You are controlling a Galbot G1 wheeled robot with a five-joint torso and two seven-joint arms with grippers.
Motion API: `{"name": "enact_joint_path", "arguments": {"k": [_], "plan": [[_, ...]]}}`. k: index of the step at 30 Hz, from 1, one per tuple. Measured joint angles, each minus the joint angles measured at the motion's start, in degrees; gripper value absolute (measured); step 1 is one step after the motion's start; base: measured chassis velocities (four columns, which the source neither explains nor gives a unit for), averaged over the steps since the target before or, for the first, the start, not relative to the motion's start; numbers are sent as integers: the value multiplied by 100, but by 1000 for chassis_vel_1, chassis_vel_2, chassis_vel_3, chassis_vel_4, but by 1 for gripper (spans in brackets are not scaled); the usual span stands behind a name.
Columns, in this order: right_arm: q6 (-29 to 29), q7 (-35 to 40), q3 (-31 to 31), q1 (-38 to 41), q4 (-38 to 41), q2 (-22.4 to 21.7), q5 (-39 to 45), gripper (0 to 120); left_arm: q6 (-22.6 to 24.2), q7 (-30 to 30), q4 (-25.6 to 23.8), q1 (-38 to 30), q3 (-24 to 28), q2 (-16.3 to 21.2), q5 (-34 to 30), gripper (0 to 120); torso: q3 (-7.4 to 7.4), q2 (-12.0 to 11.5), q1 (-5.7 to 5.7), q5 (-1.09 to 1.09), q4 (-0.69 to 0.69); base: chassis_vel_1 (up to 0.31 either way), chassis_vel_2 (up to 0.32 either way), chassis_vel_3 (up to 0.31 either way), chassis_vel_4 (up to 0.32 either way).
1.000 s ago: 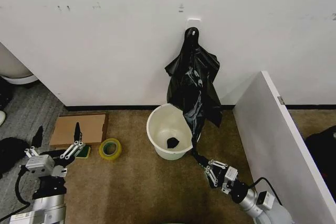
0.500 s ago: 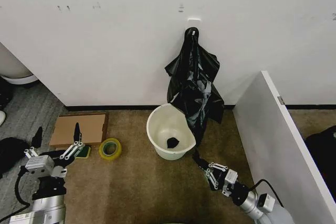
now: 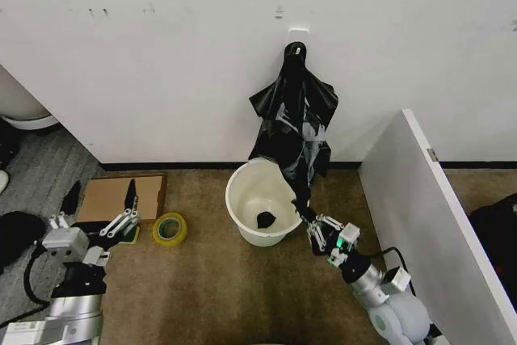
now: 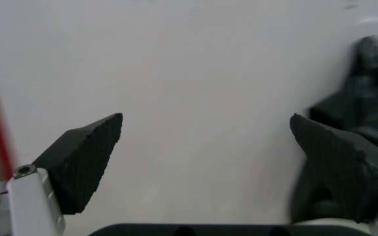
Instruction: Place the garbage bag over the trash bin.
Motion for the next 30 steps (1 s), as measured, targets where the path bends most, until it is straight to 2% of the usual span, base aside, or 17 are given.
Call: {"name": "enact_joint_path", "arguments": {"k": [1, 3, 5, 6, 7, 8, 10, 11, 12, 13, 14, 16, 18, 21, 25, 30], "plan": [[-17, 15, -2, 10, 8, 6, 5, 0, 38, -5, -38, 5, 3, 92, -62, 100, 0, 0, 0, 0, 0, 0, 0, 0, 0], [-90, 86, -18, 55, 40, 44, 27, 0, 219, -31, -215, 2, 17, 542, -383, 100, 0, 0, 0, 0, -1, 0, 0, 0, 0], [-135, 129, -29, 89, 55, 94, 16, 0, 463, -63, -401, -55, 36, 1103, -776, 100, 0, 0, 0, 0, -2, 0, 0, 0, 0], [-158, 155, -40, 97, 58, 144, -35, 0, 691, -75, -560, -186, 49, 1678, -1165, 100, 0, -1, 1, 0, -1, 0, 0, 0, 0], [-158, 155, -40, 97, 58, 144, -35, 0, 691, -75, -560, -186, 49, 1678, -1165, 100, 0, -1, 1, 0, -1, 0, 0, 0, 0], [-163, 168, -42, 93, 58, 179, -86, 0, 824, -84, -631, -315, 70, 2030, -1401, 100, 0, -1, 0, 0, -2, 0, 0, 0, 0], [-162, 177, -41, 62, 56, 280, -204, 0, 1148, -184, -682, -832, 161, 3126, -2165, 100, 0, -1, 1, -1, -3, 0, 0, 0, 0], [-161, 178, -55, 63, 44, 308, -238, 0, 1216, -217, -684, -951, 156, 3409, -2381, 100, 0, -1, 1, -1, -6, 0, 0, 0, 0], [-158, 177, -163, 121, -20, 350, -302, 0, 1350, -254, -684, -1064, 96, 3861, -2716, 100, 1, -2, 1, -1, -4, 0, 0, 0, 0], [-157, 177, -209, 151, -43, 364, -328, 0, 1408, -261, -685, -1099, 72, 4025, -2829, 100, 1, -1, 1, 1, -1, 0, 0, 0, 0], [-157, 177, -209, 151, -43, 364, -328, 0, 1408, -261, -685, -1099, 72, 4025, -2829, 100, 1, -1, 1, 1, -1, 0, 0, 0, 0], [-150, 175, -362, 246, -124, 410, -407, 0, 1617, -330, -685, -1174, 41, 4418, -3063, 100, 0, -1, 1, -2, -2, 0, 0, 0, 0], [-151, 174, -490, 313, -179, 476, -501, 0, 1767, -467, -683, -1228, 57, 4651, -3165, 100, 1, -1, 1, 0, 3, 0, 0, 0, 0], [-150, 206, -611, 292, -192, 643, -742, 0, 1938, -646, -675, -1315, 89, 4879, -3229, 100, 1, -1, 1, -1, -3, 0, 0, 0, 0], [-171, 258, -726, 232, -193, 882, -1016, 0, 1993, -845, -668, -1451, 195, 4864, -3266, 100, 0, -1, 0, 1, -1, 0, 0, 0, 0], [-210, 304, -751, 165, -145, 1158, -1293, 0, 1958, -883, -662, -1541, 542, 4673, -2902, 100, 0, -1, 0, 1, -1, 0, 0, 0, 0]]}}
